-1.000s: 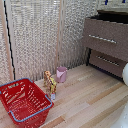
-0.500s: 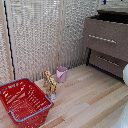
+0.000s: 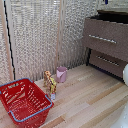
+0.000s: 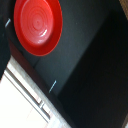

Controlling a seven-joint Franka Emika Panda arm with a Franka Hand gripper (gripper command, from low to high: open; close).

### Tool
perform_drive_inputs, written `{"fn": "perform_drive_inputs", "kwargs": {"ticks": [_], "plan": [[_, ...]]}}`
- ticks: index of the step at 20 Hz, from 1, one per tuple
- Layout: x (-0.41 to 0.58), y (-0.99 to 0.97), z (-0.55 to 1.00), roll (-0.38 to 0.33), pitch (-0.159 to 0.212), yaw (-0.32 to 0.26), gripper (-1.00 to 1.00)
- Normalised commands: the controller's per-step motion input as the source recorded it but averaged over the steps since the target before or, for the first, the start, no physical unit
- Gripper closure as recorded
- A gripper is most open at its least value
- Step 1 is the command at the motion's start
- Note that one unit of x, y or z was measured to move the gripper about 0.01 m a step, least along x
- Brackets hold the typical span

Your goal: Transport the gripper mindfully toward the orange-red bowl and clasp it to elevate with ease. Ensure your robot's arm aligns efficiently with the top drawer's opening. Carefully slide the orange-red bowl into the designated spot with precision. After confirmation, withdraw the gripper gently. Close the drawer smoothly by transitioning the gripper to its handle.

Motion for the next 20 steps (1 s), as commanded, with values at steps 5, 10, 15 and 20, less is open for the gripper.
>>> {"fn": "perform_drive_inputs", "kwargs": {"ticks": [5,10,15,20], "plan": [[0.026,0.45,-0.35,-0.375,0.104,0.032,-1.0],[0.125,0.42,-0.39,-0.375,0.057,0.039,-1.0],[0.111,0.39,-0.36,-0.375,0.06,0.041,-1.0],[0.019,0.33,-0.27,-0.375,0.094,0.049,-1.0]]}}
